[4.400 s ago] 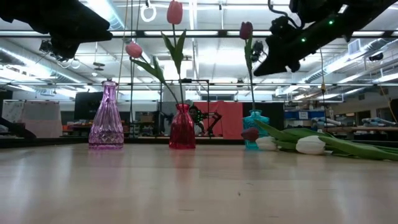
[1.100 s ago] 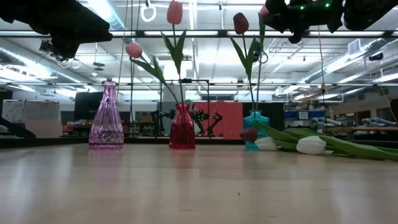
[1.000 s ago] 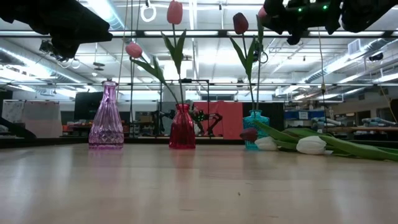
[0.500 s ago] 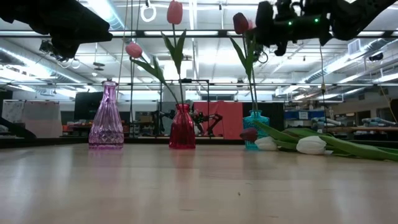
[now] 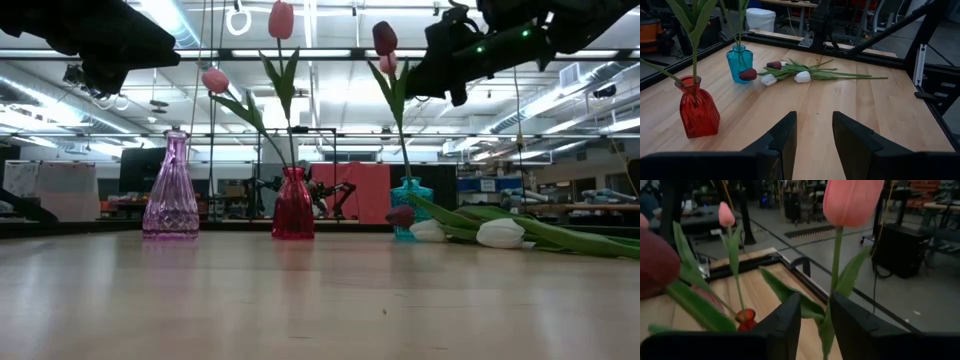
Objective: Sort flowers into vase by color
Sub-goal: Put the pink tulip into the red vase
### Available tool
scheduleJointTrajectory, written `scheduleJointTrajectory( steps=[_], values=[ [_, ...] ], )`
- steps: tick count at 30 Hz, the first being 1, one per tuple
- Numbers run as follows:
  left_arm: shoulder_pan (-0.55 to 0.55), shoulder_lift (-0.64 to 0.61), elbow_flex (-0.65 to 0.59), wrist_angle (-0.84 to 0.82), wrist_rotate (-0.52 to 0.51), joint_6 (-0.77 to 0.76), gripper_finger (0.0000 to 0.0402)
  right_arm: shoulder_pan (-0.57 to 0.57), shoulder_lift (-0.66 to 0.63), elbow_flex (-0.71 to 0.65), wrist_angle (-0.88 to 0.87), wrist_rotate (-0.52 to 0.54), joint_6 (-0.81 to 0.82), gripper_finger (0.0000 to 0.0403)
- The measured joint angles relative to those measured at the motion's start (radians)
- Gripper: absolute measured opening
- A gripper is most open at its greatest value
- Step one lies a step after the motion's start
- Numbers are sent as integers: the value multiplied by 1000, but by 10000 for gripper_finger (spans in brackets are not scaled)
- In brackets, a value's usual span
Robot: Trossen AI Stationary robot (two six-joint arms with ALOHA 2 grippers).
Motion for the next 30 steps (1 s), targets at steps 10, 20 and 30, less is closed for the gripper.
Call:
scheduleJointTrajectory(
  steps=[10,20,30],
  values=[
    [0,0,0,0,0,4,131,7,24,0,10,62,-30,121],
    [0,0,0,0,0,5,131,5,65,0,30,55,-34,121],
    [0,0,0,0,0,3,131,20,20,0,-149,58,-23,121]
  ],
)
